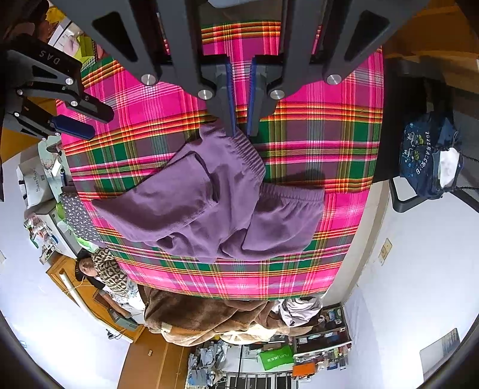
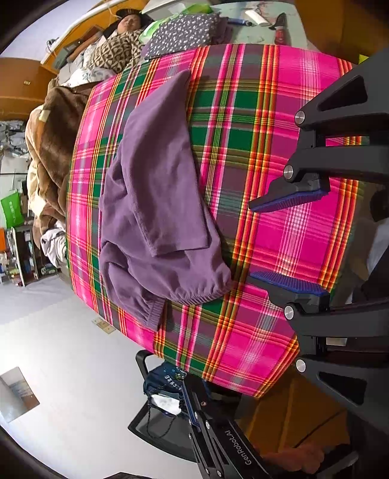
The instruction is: Fold clothes
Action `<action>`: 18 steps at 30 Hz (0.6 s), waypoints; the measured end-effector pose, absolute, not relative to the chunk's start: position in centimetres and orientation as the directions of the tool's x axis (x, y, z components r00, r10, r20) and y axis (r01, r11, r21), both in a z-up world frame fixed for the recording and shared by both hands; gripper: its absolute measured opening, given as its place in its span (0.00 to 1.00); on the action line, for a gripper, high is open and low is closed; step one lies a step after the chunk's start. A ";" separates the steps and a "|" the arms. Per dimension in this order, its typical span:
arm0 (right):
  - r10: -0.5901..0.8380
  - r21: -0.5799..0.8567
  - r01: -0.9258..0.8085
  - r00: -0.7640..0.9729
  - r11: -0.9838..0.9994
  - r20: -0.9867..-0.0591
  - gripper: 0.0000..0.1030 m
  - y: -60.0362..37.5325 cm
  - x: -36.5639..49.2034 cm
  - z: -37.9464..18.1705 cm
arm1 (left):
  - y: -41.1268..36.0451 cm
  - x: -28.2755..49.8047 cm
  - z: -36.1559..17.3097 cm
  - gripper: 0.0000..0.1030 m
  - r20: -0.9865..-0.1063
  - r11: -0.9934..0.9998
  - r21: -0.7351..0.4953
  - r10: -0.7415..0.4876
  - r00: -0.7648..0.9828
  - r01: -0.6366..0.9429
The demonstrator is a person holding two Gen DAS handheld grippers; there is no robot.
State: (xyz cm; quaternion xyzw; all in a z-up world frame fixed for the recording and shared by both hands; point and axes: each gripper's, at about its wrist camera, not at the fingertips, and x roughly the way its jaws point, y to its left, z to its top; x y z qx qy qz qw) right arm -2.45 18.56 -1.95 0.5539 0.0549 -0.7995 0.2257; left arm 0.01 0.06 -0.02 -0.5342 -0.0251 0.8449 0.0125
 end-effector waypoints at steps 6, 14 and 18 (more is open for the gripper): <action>-0.306 0.166 0.422 -0.291 -0.891 -0.906 0.41 18.9 -2.4 -1.7 | 0.3 0.1 -0.1 0.08 -0.911 -0.998 -0.057 0.047 -0.409 0.011; -0.315 0.163 0.439 -0.301 -0.883 -0.900 0.42 18.8 -2.9 -0.9 | 0.9 0.1 0.3 0.08 -0.918 -0.999 -0.043 0.034 -0.396 0.014; -0.319 0.164 0.441 -0.304 -0.883 -0.898 0.42 18.8 -2.8 -0.8 | 0.9 0.3 0.6 0.08 -0.917 -0.999 -0.038 0.031 -0.398 0.009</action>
